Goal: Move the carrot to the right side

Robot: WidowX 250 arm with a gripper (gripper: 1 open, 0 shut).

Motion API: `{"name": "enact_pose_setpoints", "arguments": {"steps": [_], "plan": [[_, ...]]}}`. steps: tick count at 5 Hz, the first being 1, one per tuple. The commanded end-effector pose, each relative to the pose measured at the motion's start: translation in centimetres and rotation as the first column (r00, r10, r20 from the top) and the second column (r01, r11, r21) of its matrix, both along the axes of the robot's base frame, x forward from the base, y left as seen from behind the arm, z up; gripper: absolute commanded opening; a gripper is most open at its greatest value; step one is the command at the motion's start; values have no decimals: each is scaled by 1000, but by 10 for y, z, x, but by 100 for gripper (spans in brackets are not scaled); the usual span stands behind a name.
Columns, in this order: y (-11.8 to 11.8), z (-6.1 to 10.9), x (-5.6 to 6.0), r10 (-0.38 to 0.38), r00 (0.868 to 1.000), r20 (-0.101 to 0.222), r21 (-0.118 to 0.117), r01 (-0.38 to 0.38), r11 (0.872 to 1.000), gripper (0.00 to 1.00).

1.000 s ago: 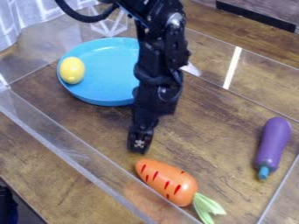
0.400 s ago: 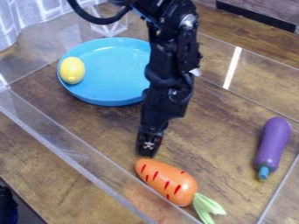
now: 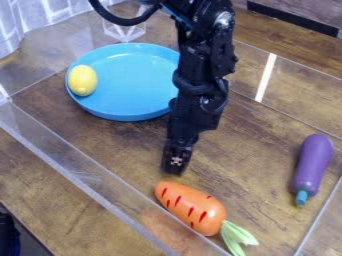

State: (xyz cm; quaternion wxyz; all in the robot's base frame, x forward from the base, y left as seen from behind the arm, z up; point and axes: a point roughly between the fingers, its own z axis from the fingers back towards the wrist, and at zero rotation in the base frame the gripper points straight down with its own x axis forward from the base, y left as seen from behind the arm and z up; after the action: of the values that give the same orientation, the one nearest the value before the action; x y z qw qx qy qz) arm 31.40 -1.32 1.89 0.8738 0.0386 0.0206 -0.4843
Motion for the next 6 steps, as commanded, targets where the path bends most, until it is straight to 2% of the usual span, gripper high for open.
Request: {"name": "enact_pose_setpoints", "arguments": {"steps": [1,3,6], "plan": [[-6,4,-5,-81,997,1,-12,81,997,100],[-13,3,-1,-96,995,-14,-26,96,995,100],[-44,1,4,-49,998,-43,-42,47,998,100]]}}
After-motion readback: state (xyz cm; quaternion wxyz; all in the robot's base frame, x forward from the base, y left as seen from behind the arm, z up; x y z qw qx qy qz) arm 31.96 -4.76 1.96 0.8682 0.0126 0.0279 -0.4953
